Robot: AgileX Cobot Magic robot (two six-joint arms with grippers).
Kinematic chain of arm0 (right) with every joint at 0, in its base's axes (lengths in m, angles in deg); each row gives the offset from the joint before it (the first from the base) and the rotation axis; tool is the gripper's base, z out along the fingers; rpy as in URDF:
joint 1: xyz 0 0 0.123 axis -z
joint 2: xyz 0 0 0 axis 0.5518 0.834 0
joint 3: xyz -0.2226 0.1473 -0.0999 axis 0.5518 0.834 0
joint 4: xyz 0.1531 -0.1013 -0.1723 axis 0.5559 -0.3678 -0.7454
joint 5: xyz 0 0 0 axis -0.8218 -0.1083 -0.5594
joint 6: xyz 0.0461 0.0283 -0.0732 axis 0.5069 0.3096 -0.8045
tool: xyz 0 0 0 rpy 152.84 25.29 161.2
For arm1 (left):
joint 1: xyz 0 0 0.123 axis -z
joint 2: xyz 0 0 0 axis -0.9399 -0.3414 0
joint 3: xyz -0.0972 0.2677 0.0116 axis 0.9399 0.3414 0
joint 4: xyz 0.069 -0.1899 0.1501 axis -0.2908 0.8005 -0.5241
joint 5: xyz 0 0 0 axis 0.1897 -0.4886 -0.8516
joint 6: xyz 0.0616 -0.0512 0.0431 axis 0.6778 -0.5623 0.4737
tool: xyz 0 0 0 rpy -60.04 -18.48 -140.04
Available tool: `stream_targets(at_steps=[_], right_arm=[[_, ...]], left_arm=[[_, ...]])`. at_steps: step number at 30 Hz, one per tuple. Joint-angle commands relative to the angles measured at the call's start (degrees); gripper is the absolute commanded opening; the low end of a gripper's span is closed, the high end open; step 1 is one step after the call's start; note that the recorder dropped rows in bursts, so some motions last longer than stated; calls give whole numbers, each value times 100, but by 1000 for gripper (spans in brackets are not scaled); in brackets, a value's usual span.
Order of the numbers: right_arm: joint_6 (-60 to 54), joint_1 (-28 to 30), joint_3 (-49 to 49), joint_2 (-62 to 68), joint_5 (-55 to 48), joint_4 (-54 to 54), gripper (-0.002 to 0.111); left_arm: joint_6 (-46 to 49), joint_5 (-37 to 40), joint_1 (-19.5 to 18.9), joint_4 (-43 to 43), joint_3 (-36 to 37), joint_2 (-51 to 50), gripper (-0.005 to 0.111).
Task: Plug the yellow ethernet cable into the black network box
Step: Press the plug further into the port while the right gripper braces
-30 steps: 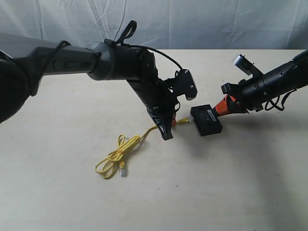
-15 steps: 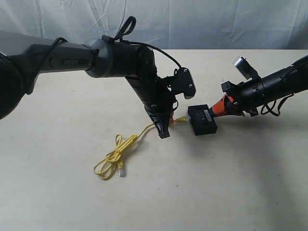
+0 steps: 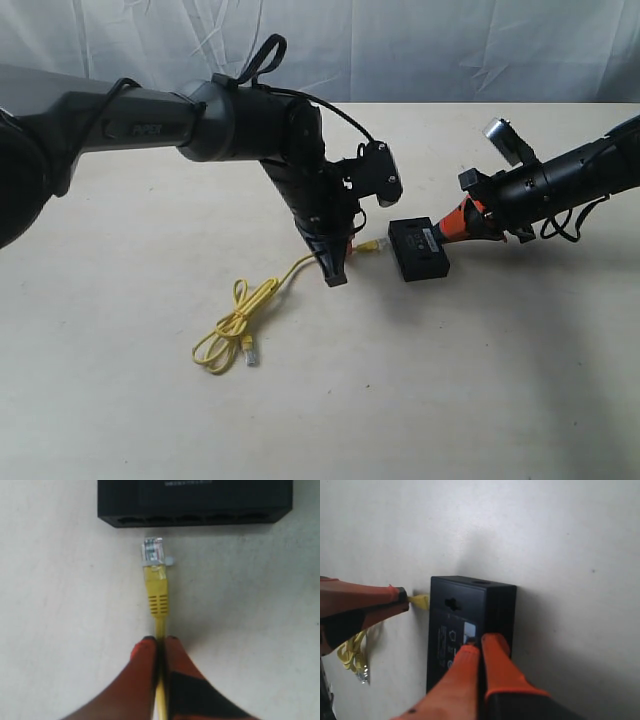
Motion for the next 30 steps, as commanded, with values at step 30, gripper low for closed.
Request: stream_targets(at_steps=[30], right_arm=[[-53, -19, 18, 85, 218, -222, 0]], left_arm=[[460, -137, 8, 307, -11, 44, 0]])
